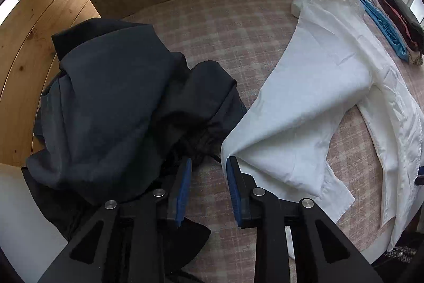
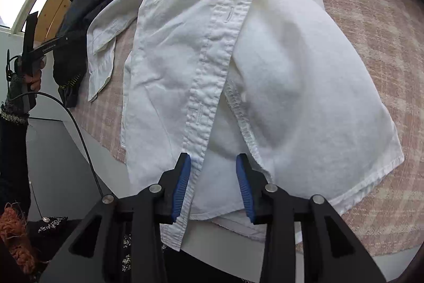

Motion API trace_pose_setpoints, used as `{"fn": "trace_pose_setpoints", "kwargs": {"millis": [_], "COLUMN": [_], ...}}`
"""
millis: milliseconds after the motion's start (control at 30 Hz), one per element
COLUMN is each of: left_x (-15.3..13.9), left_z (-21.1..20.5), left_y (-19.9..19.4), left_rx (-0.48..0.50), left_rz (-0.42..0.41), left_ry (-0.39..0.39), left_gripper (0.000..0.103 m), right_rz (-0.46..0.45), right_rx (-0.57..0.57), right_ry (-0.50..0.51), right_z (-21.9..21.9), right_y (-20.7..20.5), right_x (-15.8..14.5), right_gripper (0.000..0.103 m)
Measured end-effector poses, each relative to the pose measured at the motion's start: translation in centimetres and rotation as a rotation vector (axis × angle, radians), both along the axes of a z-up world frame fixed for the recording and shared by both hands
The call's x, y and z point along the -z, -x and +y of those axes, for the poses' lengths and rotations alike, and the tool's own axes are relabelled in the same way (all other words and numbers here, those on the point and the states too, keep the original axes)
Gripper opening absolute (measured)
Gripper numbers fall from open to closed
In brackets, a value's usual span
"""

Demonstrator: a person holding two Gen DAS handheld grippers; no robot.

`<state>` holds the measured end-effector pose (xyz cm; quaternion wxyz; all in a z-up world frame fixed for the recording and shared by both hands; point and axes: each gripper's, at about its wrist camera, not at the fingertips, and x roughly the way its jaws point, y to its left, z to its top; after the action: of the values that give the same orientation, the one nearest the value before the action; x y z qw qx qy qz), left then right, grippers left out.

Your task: Fold clothes

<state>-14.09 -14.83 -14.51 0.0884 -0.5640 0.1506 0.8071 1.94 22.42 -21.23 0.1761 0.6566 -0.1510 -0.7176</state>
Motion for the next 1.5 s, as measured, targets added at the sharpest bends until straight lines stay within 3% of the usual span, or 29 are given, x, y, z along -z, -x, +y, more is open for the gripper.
{"fn": "trace_pose_setpoints", "kwargs": {"millis": [67,133,233,267,367,500,567,667,833,1000,1067,1200,1233,1300,1400,1500], "left_x": [-0.7,-1.1,1.1,2.2,4.8,6.6,7.2,6.5,2.4,0.2,0.3,3.1,3.8,4.7,5.5,5.7], "left_z": [1.4,3.8,9.0,11.1,15.7,17.6,18.2,17.9,14.9,12.3,11.9,12.2,12.0,11.8,10.9,9.6], "left_y": [-1.7,-4.1,-7.3,-8.2,-10.0,-9.2,-9.0,-9.2,-8.6,-7.6,-7.3,-7.2,-7.1,-7.2,-7.3,-7.9], "left_rx": [0.021,0.064,0.154,0.189,0.263,0.216,0.219,0.227,0.226,0.221,0.214,0.211,0.205,0.19,0.17,0.15], "left_rz": [0.015,-0.002,-0.132,-0.178,-0.249,-0.293,-0.309,-0.296,-0.238,-0.21,-0.214,-0.25,-0.264,-0.283,-0.301,-0.294], "left_ry": [-0.05,-0.172,-0.384,-0.419,-0.436,-0.518,-0.519,-0.511,-0.526,-0.436,-0.401,-0.347,-0.355,-0.381,-0.404,-0.379], "left_gripper": [0.026,0.028,0.034,0.034,0.034,0.03,0.001,0.0,0.001,0.001,0.001,0.001,0.001,0.001,0.003,0.003], "right_rz": [-0.006,-0.008,-0.006,-0.004,-0.003,0.005,0.018,0.039,0.013,0.014,0.031,0.119,0.122,0.127,0.139,0.203], "right_rx": [-0.002,-0.007,-0.023,-0.029,-0.038,-0.036,-0.034,-0.028,-0.003,0.014,0.036,0.037,0.022,-0.009,-0.045,0.012], "right_ry": [0.003,0.017,0.03,0.031,0.032,0.052,0.071,0.088,0.136,0.156,0.159,0.069,0.058,0.035,-0.003,-0.079], "right_z": [-0.1,-0.2,-0.7,-1.0,-2.0,-2.0,-1.7,-0.7,0.3,0.5,0.8,1.0,0.3,-1.2,-3.0,-0.8], "right_y": [0.2,0.4,0.5,0.5,0.6,0.4,0.3,0.0,0.3,0.5,0.4,-0.4,-0.3,-0.2,-0.1,-0.9], "right_x": [0.0,0.0,-0.1,-0.1,0.2,0.3,0.1,-0.2,0.2,0.1,-0.3,-2.9,-3.1,-3.7,-4.6,-6.3], "right_gripper": [0.037,0.038,0.041,0.042,0.042,0.042,0.042,0.042,0.042,0.042,0.042,0.043,0.05,0.054,0.054,0.054]}}
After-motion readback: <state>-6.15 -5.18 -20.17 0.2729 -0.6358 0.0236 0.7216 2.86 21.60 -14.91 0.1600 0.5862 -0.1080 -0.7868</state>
